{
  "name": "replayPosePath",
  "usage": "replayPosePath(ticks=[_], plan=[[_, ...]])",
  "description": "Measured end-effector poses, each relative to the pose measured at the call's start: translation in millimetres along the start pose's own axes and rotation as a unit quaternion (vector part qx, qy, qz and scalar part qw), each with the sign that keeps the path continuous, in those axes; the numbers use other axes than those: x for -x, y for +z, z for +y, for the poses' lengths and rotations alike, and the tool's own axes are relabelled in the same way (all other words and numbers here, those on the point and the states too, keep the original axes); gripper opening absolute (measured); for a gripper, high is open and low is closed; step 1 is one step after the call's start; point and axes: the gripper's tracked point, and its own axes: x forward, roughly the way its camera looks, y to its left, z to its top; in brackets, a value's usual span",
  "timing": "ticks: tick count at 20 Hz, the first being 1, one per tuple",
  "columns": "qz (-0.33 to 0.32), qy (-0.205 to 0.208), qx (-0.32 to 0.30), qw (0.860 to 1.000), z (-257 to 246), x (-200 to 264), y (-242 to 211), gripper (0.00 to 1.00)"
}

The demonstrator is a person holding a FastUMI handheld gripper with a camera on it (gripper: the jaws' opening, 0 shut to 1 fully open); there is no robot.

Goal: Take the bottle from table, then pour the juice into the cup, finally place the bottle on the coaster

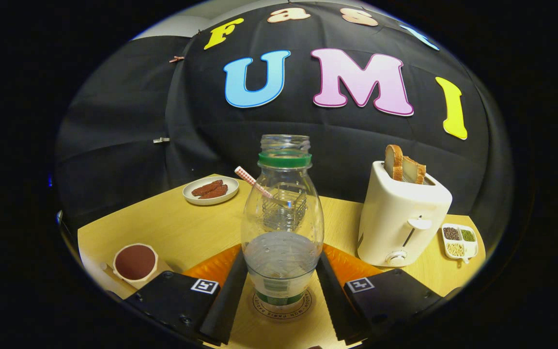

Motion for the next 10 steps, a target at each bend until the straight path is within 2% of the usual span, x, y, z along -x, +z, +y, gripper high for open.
replayPosePath(ticks=[1, 3, 10], plan=[[0.003, -0.001, -0.004, 1.000, -0.4, 3.1, -4.4, 0.90], [0.004, -0.004, -0.005, 1.000, -2.6, 7.5, 0.7, 0.97], [0.004, -0.003, 0.004, 1.000, -3.3, 32.8, 15.2, 0.97]])
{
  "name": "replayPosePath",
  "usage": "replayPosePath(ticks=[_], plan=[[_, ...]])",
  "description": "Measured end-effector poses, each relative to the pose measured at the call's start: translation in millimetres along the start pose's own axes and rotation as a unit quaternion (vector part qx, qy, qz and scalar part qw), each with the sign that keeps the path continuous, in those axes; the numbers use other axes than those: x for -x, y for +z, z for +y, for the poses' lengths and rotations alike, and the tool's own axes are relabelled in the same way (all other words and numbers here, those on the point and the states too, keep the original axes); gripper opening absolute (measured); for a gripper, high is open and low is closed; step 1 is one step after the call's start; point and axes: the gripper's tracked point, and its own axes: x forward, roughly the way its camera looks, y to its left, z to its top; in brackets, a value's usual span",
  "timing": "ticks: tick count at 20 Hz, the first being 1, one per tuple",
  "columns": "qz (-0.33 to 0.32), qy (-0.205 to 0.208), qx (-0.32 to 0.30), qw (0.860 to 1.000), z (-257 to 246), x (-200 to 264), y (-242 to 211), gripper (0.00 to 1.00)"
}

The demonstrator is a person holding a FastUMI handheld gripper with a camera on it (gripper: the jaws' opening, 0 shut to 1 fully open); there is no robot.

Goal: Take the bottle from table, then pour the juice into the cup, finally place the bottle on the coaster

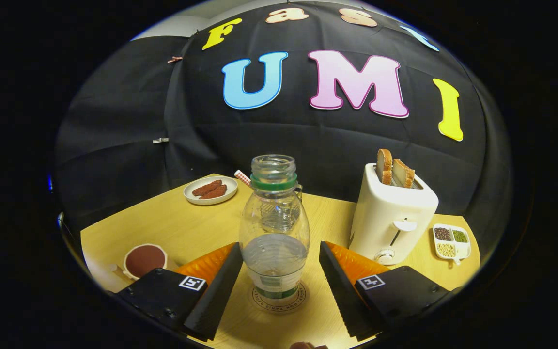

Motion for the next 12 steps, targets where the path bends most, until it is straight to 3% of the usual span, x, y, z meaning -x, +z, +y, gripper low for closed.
replayPosePath(ticks=[7, 12], plan=[[-0.026, -0.006, 0.020, 0.999, 0.8, 52.8, 42.6, 0.97], [-0.064, -0.077, 0.072, 0.992, -27.4, 106.2, 101.8, 0.97]])
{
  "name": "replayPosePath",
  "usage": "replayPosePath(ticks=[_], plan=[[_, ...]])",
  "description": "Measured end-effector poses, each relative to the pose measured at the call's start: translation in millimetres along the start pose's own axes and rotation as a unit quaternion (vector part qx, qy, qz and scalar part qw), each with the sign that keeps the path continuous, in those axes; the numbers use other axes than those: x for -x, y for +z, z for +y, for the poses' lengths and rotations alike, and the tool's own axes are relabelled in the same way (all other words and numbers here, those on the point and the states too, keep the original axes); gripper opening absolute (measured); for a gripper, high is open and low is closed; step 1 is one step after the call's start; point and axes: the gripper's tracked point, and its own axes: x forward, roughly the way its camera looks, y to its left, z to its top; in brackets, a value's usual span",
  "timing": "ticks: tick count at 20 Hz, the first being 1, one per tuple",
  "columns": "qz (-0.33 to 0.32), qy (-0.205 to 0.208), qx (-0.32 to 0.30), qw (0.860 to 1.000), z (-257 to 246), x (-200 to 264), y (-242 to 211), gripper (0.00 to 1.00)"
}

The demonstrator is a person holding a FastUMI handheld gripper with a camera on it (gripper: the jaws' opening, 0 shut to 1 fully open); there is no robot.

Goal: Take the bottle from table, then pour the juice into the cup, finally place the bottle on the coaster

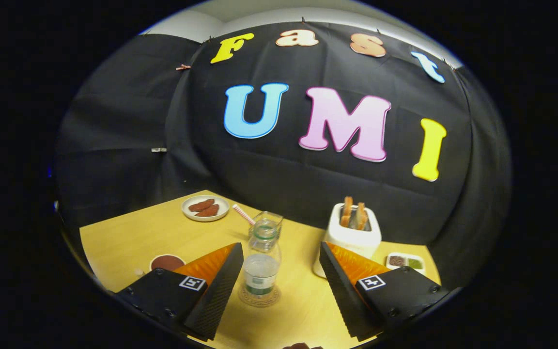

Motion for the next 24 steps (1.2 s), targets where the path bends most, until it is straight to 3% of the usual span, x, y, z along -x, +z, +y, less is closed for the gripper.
replayPosePath(ticks=[7, 11, 16, 24], plan=[[-0.060, -0.078, -0.036, 0.994, -42.1, 85.3, 92.3, 0.97], [-0.057, -0.120, -0.072, 0.989, -64.0, 134.9, 110.5, 0.98], [-0.057, -0.191, -0.084, 0.976, -78.7, 207.1, 104.8, 0.97], [-0.039, -0.219, -0.089, 0.971, -60.2, 244.6, 90.9, 0.97]])
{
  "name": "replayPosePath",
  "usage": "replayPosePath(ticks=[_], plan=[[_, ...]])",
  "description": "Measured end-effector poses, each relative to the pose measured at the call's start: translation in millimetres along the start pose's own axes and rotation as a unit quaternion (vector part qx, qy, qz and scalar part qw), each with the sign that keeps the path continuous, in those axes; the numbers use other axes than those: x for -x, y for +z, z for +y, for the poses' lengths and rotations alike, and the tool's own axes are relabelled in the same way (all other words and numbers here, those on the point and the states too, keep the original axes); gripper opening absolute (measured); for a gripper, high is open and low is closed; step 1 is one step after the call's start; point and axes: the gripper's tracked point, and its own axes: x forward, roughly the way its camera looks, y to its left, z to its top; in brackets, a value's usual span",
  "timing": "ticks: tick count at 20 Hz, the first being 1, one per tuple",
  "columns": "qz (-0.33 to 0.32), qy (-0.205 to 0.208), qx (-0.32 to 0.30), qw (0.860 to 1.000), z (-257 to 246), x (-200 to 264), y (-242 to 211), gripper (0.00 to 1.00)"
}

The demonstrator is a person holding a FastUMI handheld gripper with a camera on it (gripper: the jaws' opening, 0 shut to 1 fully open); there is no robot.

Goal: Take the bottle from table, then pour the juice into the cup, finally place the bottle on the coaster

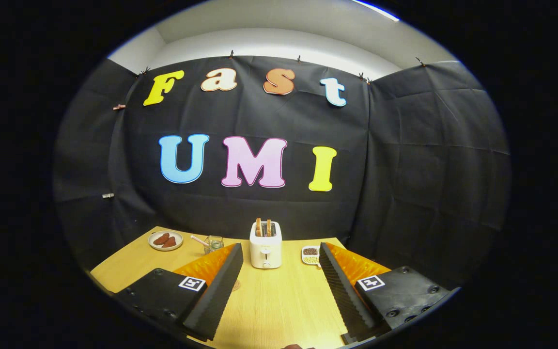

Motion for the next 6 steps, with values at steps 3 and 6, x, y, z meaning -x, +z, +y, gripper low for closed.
replayPosePath(ticks=[3, 6], plan=[[0.003, 0.006, -0.013, 1.000, 9.2, -6.5, 3.0, 0.97], [-0.002, 0.007, -0.016, 1.000, 9.3, -14.7, 9.4, 0.98]])
